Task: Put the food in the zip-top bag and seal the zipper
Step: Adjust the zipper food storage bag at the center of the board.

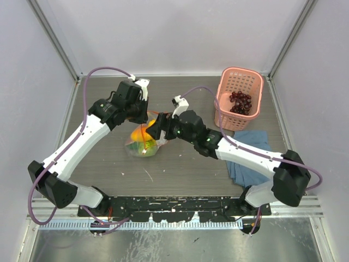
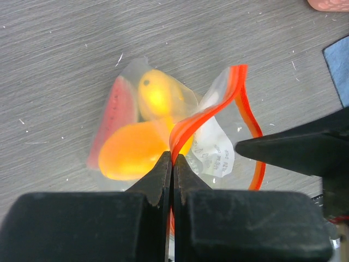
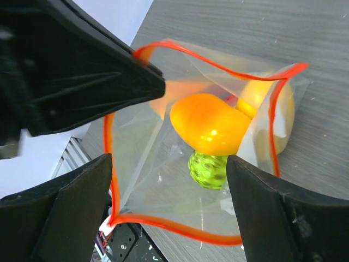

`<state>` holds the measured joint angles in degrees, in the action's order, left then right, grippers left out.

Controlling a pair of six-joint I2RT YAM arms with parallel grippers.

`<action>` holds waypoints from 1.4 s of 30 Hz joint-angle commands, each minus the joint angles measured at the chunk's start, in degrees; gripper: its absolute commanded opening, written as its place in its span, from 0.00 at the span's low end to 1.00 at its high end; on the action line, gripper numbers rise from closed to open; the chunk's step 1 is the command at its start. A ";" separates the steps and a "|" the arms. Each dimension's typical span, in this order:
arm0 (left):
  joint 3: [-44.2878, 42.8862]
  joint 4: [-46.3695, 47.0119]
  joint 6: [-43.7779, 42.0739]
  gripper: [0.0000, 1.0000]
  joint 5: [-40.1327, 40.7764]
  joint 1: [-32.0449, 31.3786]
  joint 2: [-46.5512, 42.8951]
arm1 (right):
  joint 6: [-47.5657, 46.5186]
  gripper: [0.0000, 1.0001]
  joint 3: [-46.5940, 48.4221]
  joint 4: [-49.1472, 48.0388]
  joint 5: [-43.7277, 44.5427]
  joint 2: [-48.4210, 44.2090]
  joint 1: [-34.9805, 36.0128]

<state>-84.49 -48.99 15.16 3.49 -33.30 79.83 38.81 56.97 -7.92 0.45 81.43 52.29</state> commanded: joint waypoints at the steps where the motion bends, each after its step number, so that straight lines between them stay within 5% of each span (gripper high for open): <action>1: -0.45 3.10 -0.63 0.00 0.77 0.32 -1.98 | -7.75 0.88 5.25 6.84 3.89 -5.39 0.09; 14: -0.42 3.11 -0.64 0.00 0.64 0.35 -2.32 | -8.27 0.73 7.79 17.85 14.52 -0.11 0.09; 23: -0.54 2.78 -0.67 0.00 1.98 0.39 -2.69 | -9.91 0.34 11.12 18.33 10.31 3.17 0.09; 30: -1.10 1.97 0.22 0.00 3.75 1.27 -2.24 | -18.31 0.02 20.33 28.39 14.75 4.35 0.09; 42: -0.89 2.01 0.84 0.00 3.64 2.93 -3.53 | -25.79 0.01 27.56 35.45 25.90 5.59 -0.21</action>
<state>-84.49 -49.06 15.66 6.63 -30.96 79.50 17.12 79.90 26.24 19.88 87.20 52.27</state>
